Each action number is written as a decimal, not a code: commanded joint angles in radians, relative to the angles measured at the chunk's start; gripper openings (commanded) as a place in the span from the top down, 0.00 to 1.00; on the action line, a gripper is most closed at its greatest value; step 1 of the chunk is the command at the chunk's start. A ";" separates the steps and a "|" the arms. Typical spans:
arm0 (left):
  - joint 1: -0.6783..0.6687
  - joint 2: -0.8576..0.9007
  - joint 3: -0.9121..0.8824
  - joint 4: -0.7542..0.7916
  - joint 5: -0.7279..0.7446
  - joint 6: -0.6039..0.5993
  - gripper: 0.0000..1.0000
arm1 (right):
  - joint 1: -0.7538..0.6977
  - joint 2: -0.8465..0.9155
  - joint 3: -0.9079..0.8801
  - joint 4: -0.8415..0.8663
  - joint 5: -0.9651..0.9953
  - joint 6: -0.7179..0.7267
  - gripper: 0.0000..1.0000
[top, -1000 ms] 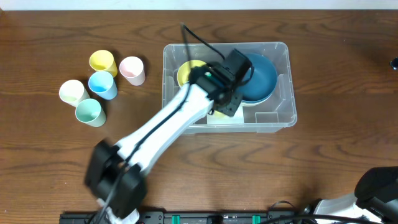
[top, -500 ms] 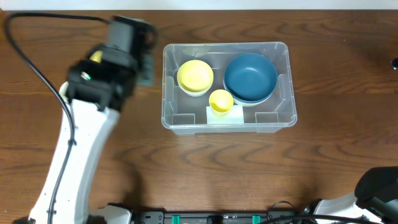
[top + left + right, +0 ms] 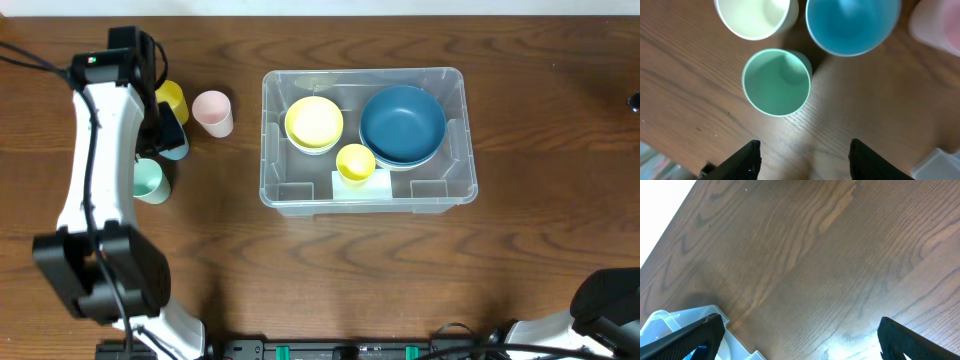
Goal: Pack container
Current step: 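Move the left gripper left to the mint green cup, then grasp the mint green cup rim with the left gripper and lift, then carry the green cup into the container and drop it into the yellow cup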
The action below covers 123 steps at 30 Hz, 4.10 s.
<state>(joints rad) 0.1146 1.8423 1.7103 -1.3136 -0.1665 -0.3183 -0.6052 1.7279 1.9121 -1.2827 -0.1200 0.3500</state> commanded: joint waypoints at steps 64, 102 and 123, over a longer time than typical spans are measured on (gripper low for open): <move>-0.287 -0.225 -0.200 0.030 0.134 0.109 0.94 | -0.003 0.006 0.012 0.000 -0.001 -0.014 0.01; -0.918 -0.147 -0.115 0.378 0.138 0.221 0.94 | -0.003 0.006 0.012 0.000 -0.001 -0.014 0.01; -0.929 -0.065 -0.115 0.404 0.103 0.233 0.89 | -0.003 0.006 0.012 0.000 -0.001 -0.014 0.01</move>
<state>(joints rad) -0.8173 1.7760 1.5845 -0.9112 -0.0372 -0.0994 -0.6052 1.7279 1.9121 -1.2823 -0.1200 0.3504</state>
